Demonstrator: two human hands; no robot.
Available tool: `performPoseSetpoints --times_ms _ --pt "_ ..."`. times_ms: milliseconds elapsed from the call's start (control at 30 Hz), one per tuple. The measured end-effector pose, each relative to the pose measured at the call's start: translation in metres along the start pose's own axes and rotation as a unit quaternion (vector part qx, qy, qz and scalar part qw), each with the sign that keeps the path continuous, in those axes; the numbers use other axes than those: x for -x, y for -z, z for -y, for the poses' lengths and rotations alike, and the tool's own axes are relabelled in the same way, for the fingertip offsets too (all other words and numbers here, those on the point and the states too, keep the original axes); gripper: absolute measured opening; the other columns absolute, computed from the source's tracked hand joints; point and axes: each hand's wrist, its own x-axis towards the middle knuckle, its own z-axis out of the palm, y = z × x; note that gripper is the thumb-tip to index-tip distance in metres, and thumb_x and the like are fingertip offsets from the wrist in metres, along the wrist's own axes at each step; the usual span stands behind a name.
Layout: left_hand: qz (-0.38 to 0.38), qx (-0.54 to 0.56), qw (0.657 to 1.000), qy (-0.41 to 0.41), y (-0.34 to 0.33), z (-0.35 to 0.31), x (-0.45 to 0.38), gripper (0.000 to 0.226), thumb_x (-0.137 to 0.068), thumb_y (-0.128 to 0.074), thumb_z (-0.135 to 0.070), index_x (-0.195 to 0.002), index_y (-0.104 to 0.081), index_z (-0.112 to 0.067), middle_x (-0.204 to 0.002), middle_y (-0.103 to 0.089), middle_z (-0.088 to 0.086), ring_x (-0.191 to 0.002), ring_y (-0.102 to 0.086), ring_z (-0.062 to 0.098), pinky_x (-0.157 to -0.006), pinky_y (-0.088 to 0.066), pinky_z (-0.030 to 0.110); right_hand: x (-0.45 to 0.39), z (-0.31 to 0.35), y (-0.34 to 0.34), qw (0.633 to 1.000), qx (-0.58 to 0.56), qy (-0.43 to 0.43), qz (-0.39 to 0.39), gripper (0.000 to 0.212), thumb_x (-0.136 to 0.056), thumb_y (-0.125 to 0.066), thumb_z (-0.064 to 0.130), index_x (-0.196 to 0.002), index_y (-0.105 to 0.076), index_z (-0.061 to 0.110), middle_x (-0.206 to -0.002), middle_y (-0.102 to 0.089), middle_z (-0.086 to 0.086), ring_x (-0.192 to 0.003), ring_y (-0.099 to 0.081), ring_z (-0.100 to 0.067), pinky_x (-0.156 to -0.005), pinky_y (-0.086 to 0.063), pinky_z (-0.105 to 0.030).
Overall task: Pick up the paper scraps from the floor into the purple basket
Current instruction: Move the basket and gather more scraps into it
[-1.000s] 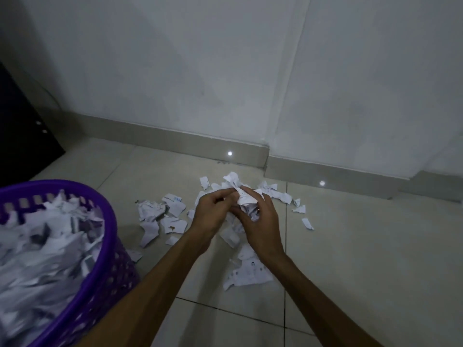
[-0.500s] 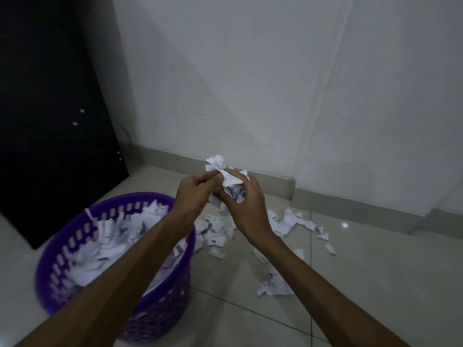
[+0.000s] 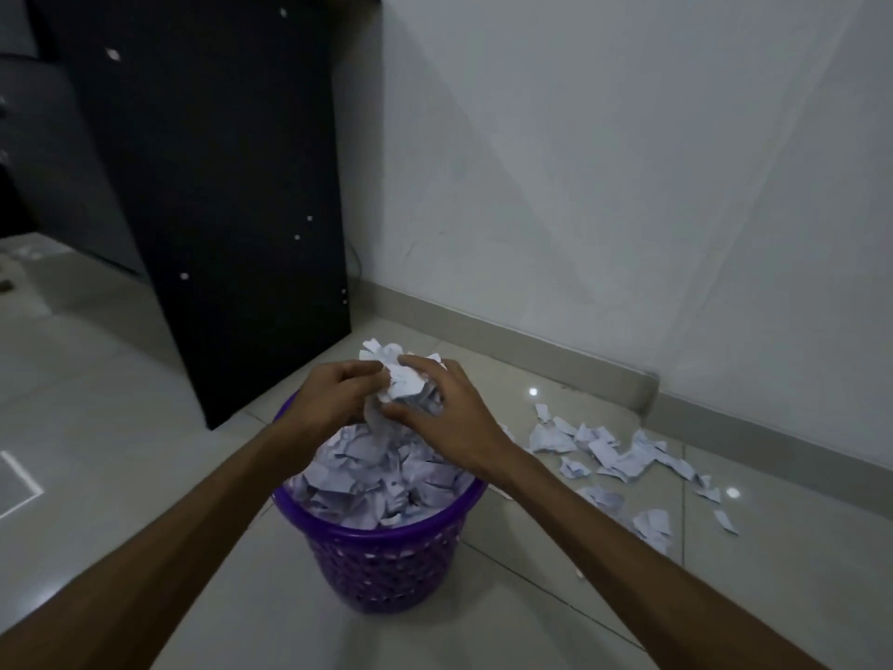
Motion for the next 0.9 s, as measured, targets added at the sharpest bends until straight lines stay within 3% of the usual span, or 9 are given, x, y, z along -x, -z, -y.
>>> performPoseSetpoints --times_ms 67,133,300,333,433,500,667,767,900 --pt "0.026 -0.107 0.994 -0.009 0.009 0.004 0.001 0.024 -0.095 -0.060 -0.025 -0.117 -0.064 -0.019 -0.102 -0.065 -0.002 -0.085 -0.068 0.013 -0.064 -0.056 0.024 0.004 -0.001 0.008 0.999 0.027 -0.016 0.016 0.066 -0.081 -0.071 0.056 -0.140 -0.047 0.037 -0.135 -0.047 0.007 -0.119 -0.051 -0.007 -0.101 -0.046 -0.026" --pt "0.043 -0.198 0.979 -0.027 0.015 0.007 0.003 0.033 -0.094 -0.060 -0.030 -0.126 -0.061 -0.020 -0.107 -0.065 0.002 -0.081 -0.070 0.016 -0.067 -0.060 0.030 0.006 -0.001 0.015 0.997 0.069 -0.008 0.013 0.067 -0.080 -0.064 0.066 -0.139 -0.046 0.041 -0.138 -0.046 0.009 -0.120 -0.051 -0.009 -0.100 -0.048 -0.030" --pt "0.039 -0.259 0.964 -0.042 0.021 0.008 0.003 0.046 -0.096 -0.054 -0.040 -0.140 -0.046 -0.032 -0.123 -0.061 0.008 -0.065 -0.073 0.015 -0.058 -0.059 0.027 0.001 -0.004 0.033 0.996 0.076 0.008 -0.053 0.052 -0.086 -0.051 0.070 -0.132 -0.053 0.047 -0.139 -0.047 0.014 -0.120 -0.048 -0.002 -0.103 -0.044 -0.034" --pt "0.022 -0.304 0.950 -0.068 0.022 0.008 0.002 0.047 -0.098 -0.051 -0.041 -0.143 -0.042 -0.035 -0.125 -0.062 0.007 -0.065 -0.072 0.014 -0.060 -0.058 0.027 0.000 -0.004 0.033 0.996 0.067 0.012 -0.065 0.051 -0.087 -0.049 0.069 -0.132 -0.055 0.045 -0.140 -0.047 0.013 -0.122 -0.047 -0.002 -0.104 -0.043 -0.034" --pt "-0.041 -0.496 0.849 -0.178 0.028 0.013 -0.001 0.055 -0.099 -0.043 -0.044 -0.150 -0.026 -0.036 -0.121 -0.068 0.004 -0.087 -0.069 0.015 -0.083 -0.055 0.033 -0.001 -0.003 0.025 0.995 0.086 0.029 -0.051 0.051 -0.090 -0.047 0.066 -0.135 -0.053 0.043 -0.147 -0.044 0.012 -0.128 -0.041 -0.001 -0.110 -0.038 -0.040" --pt "-0.075 -0.536 0.817 -0.198 0.032 0.016 -0.001 0.062 -0.096 -0.047 -0.048 -0.152 -0.023 -0.035 -0.116 -0.069 0.006 -0.091 -0.067 0.017 -0.087 -0.053 0.036 -0.002 -0.002 0.017 0.988 0.147 0.051 0.004 0.055 -0.091 -0.044 0.067 -0.140 -0.047 0.043 -0.154 -0.036 0.010 -0.136 -0.035 -0.006 -0.115 -0.028 -0.046" --pt "-0.124 -0.483 0.836 -0.228 0.044 0.032 -0.005 0.045 -0.091 -0.061 -0.040 -0.134 -0.054 -0.027 -0.118 -0.067 0.003 -0.092 -0.063 0.014 -0.077 -0.047 0.029 -0.004 -0.004 -0.005 0.940 0.279 0.057 0.188 0.066 -0.093 -0.034 0.070 -0.152 -0.015 0.048 -0.165 0.004 0.006 -0.152 0.004 -0.014 -0.118 0.011 -0.058" --pt "-0.109 -0.495 0.831 -0.229 0.049 0.048 -0.006 0.041 -0.088 -0.067 -0.034 -0.126 -0.060 -0.022 -0.130 -0.058 0.003 -0.113 -0.048 0.017 -0.088 -0.042 0.033 -0.007 -0.011 -0.016 0.915 0.328 0.078 0.224 0.068 -0.094 -0.032 0.069 -0.154 -0.009 0.046 -0.165 0.011 0.003 -0.151 0.012 -0.018 -0.115 0.013 -0.063" --pt "-0.071 -0.506 0.831 -0.219 0.048 0.063 -0.006 0.044 -0.094 -0.058 -0.032 -0.136 -0.054 -0.020 -0.148 -0.044 0.005 -0.137 -0.034 0.023 -0.110 -0.029 0.038 -0.010 -0.021 -0.022 0.889 0.364 0.059 0.270 0.069 -0.094 -0.029 0.069 -0.154 -0.002 0.046 -0.164 0.014 0.002 -0.151 0.014 -0.025 -0.116 0.011 -0.062"
